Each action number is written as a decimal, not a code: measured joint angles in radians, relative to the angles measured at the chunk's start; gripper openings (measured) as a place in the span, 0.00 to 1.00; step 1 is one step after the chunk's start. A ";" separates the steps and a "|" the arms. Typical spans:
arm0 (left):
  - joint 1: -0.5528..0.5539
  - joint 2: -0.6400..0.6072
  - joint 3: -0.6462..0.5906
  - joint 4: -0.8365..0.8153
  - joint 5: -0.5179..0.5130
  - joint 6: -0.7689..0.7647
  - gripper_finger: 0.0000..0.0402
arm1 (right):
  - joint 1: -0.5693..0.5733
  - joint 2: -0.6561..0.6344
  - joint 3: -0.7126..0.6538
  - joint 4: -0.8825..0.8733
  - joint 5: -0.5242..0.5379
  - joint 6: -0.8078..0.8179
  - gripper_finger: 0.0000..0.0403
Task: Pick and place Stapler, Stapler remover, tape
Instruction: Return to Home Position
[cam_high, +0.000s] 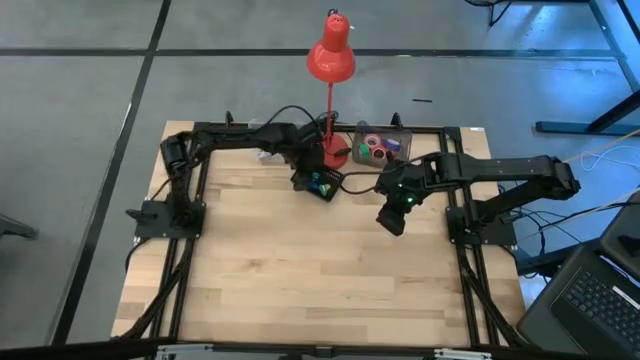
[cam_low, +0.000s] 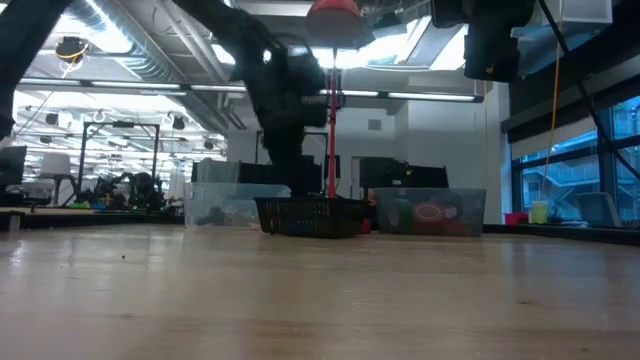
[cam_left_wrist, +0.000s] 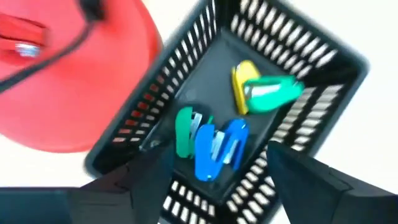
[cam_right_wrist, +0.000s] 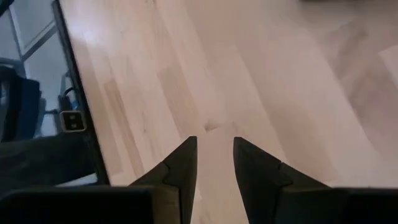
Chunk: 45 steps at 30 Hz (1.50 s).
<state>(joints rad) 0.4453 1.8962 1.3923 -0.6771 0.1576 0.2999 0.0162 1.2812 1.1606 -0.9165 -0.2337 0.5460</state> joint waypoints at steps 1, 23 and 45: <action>-0.001 -0.018 0.000 0.003 0.001 -0.043 0.65 | 0.000 -0.004 0.000 0.000 0.014 -0.001 0.26; -0.060 -0.961 0.001 0.429 -0.264 -0.740 0.64 | -0.010 -0.686 -0.117 0.073 0.271 -0.293 0.10; -0.099 -0.988 0.000 0.372 -0.339 -0.802 0.63 | -0.010 -1.218 -0.556 0.052 0.158 -0.190 0.00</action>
<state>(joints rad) 0.3458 0.9077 1.3926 -0.3050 -0.1818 -0.5022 0.0067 0.0633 0.6042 -0.8645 -0.0761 0.3558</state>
